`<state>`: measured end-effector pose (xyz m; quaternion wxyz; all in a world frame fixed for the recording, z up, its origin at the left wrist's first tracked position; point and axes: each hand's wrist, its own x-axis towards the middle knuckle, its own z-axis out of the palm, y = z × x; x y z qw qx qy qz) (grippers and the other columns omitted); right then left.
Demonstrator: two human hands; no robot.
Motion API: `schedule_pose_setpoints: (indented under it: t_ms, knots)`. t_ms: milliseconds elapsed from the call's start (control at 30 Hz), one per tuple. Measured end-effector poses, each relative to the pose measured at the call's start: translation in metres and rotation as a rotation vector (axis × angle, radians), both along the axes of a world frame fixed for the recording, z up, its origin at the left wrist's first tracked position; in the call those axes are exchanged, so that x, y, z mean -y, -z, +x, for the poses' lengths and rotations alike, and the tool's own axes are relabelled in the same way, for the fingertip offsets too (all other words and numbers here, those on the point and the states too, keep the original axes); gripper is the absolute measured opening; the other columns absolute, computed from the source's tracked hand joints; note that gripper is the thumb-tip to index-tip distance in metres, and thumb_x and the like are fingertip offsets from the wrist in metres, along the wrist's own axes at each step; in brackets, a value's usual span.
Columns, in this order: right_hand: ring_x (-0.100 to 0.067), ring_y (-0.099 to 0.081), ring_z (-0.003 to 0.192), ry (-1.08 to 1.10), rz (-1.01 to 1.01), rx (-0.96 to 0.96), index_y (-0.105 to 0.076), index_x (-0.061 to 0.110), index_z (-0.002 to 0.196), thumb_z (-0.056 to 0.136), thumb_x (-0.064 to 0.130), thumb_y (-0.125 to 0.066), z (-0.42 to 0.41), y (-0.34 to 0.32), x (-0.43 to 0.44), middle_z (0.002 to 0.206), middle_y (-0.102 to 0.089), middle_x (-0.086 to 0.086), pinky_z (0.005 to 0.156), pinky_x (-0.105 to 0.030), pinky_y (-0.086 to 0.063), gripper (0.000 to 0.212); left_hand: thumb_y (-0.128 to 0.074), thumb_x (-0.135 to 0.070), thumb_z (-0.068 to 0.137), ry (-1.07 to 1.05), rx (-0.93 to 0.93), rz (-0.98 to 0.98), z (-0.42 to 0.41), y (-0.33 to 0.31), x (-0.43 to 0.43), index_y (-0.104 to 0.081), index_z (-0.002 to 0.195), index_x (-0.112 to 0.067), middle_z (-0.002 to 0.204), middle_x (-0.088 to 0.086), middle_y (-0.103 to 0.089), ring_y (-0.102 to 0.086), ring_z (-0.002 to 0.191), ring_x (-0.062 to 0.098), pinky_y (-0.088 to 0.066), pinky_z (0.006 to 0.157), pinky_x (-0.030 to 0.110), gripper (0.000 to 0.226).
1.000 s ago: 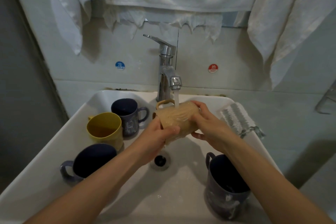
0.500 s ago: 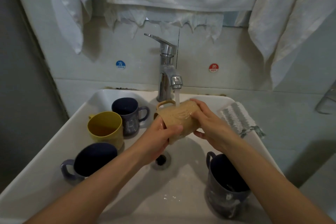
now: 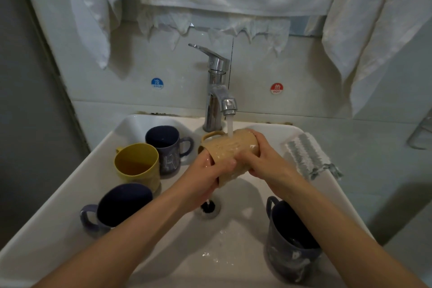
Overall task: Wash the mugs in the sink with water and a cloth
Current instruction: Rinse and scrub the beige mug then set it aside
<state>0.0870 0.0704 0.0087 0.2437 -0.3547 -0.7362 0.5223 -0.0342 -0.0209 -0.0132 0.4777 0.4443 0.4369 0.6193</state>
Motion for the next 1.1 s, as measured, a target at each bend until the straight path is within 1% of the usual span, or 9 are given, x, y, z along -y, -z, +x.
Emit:
schedule_pose_setpoints:
  t_ms: [133, 333, 567, 633, 700, 767, 867, 967, 1100]
  knots:
    - [-0.017, -0.039, 0.108, 0.033, -0.066, -0.101, -0.033, 0.037, 0.137, 0.099, 0.026, -0.041, 0.002, -0.002, -0.001, 0.123, -0.034, 0.004, 0.086, -0.029, -0.044, 0.04, -0.062, -0.019, 0.074, -0.001, 0.005, 0.01, 0.001, -0.002, 0.0, -0.048, 0.119, -0.034, 0.12, -0.001, -0.058, -0.058, 0.112, 0.022, -0.052, 0.092, 0.035, 0.05]
    - [-0.018, -0.046, 0.11, -0.011, 0.058, -0.048, -0.027, 0.033, 0.14, 0.091, 0.036, -0.054, 0.001, 0.002, 0.0, 0.124, -0.039, 0.002, 0.077, -0.018, -0.048, 0.056, -0.063, -0.02, 0.076, -0.001, 0.005, 0.017, 0.0, 0.0, 0.0, -0.044, 0.124, -0.033, 0.12, -0.001, -0.058, -0.061, 0.108, 0.02, -0.053, 0.084, 0.03, 0.054]
    - [-0.017, -0.042, 0.115, -0.003, -0.041, -0.111, -0.029, 0.037, 0.14, 0.096, 0.034, -0.046, 0.002, 0.0, -0.003, 0.128, -0.034, 0.006, 0.09, -0.03, -0.046, 0.048, -0.061, -0.015, 0.076, -0.021, -0.022, 0.028, 0.002, -0.001, 0.0, -0.046, 0.119, -0.037, 0.118, -0.002, -0.059, -0.059, 0.111, 0.021, -0.052, 0.092, 0.035, 0.05]
    - [-0.02, -0.046, 0.115, 0.02, 0.001, -0.082, -0.028, 0.034, 0.141, 0.092, 0.034, -0.054, 0.0, 0.002, 0.0, 0.131, -0.039, 0.0, 0.088, -0.031, -0.05, 0.055, -0.06, -0.016, 0.079, -0.006, -0.061, 0.029, 0.003, -0.001, 0.0, -0.048, 0.119, -0.035, 0.119, -0.002, -0.06, -0.059, 0.111, 0.02, -0.051, 0.092, 0.034, 0.046]
    - [-0.021, -0.049, 0.112, 0.024, 0.002, -0.064, -0.024, 0.032, 0.142, 0.087, 0.033, -0.062, -0.002, 0.004, 0.001, 0.131, -0.041, -0.004, 0.079, -0.024, -0.051, 0.066, -0.061, -0.013, 0.085, -0.005, -0.083, 0.017, 0.006, 0.002, 0.0, -0.048, 0.119, -0.032, 0.12, 0.001, -0.06, -0.059, 0.112, 0.019, -0.05, 0.094, 0.032, 0.041]
    - [-0.022, -0.049, 0.112, 0.014, -0.042, -0.064, -0.022, 0.033, 0.142, 0.086, 0.031, -0.064, -0.002, 0.004, 0.0, 0.13, -0.041, -0.005, 0.087, -0.03, -0.051, 0.07, -0.057, -0.009, 0.089, -0.032, -0.098, -0.012, 0.007, 0.003, -0.001, -0.048, 0.117, -0.032, 0.121, 0.001, -0.059, -0.057, 0.114, 0.02, -0.048, 0.098, 0.035, 0.038]
    - [-0.02, -0.047, 0.111, 0.003, -0.133, -0.1, -0.025, 0.039, 0.141, 0.092, 0.022, -0.054, -0.002, 0.002, -0.003, 0.12, -0.044, -0.004, 0.099, -0.037, -0.045, 0.059, -0.059, -0.016, 0.088, -0.05, -0.141, -0.024, 0.007, 0.006, -0.001, -0.043, 0.128, -0.031, 0.13, 0.0, -0.052, -0.052, 0.119, 0.019, -0.042, 0.103, 0.04, 0.045]
    - [-0.019, -0.045, 0.106, 0.002, -0.183, -0.125, -0.026, 0.042, 0.139, 0.093, 0.016, -0.049, -0.004, 0.003, -0.003, 0.107, -0.042, 0.001, 0.1, -0.038, -0.043, 0.058, -0.058, -0.015, 0.089, -0.074, -0.162, -0.03, 0.008, 0.006, -0.001, -0.045, 0.116, -0.039, 0.124, -0.005, -0.054, -0.054, 0.114, 0.013, -0.046, 0.097, 0.031, 0.038]
    - [-0.023, -0.049, 0.112, 0.027, -0.183, -0.11, -0.027, 0.039, 0.137, 0.086, 0.013, -0.057, -0.007, 0.006, -0.002, 0.123, -0.045, -0.006, 0.102, -0.044, -0.044, 0.065, -0.055, -0.013, 0.091, -0.114, -0.243, -0.048, 0.013, 0.007, -0.003, -0.046, 0.113, -0.038, 0.119, -0.002, -0.056, -0.056, 0.109, 0.011, -0.049, 0.091, 0.027, 0.034]
